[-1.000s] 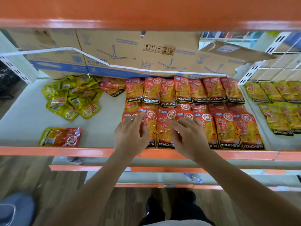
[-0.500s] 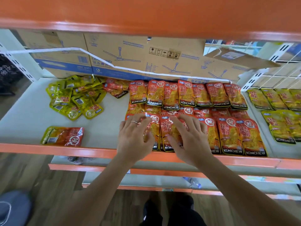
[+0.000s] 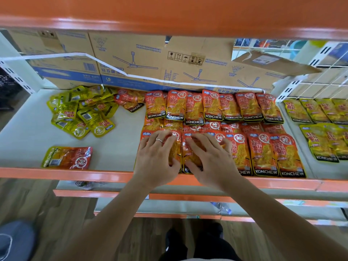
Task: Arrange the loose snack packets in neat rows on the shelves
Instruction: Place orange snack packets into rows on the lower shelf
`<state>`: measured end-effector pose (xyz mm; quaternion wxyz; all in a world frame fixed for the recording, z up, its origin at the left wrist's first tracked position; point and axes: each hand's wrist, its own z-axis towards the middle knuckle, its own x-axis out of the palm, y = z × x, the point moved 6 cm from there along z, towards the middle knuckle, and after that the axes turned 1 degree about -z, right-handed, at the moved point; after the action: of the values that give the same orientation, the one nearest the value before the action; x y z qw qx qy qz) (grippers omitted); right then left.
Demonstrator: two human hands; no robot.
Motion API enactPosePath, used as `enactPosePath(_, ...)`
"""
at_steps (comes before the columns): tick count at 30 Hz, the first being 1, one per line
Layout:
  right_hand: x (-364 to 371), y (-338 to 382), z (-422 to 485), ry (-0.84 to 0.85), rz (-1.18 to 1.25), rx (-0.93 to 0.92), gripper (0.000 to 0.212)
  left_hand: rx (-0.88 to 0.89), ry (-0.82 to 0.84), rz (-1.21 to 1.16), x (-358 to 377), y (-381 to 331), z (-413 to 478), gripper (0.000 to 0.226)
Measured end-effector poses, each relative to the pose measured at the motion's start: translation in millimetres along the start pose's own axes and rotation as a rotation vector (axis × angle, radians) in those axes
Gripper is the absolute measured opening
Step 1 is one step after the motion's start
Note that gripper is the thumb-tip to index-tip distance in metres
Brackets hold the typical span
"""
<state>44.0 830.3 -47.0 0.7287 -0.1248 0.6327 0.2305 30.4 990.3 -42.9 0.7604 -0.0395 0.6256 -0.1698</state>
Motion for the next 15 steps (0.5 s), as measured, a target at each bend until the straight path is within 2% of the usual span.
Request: enactPosePath(15,0.4,1.9,-0.1,0.015,-0.025,0.007,0.061,0.038,0.036,-0.021,2.2,-2.5,0.3,0.060)
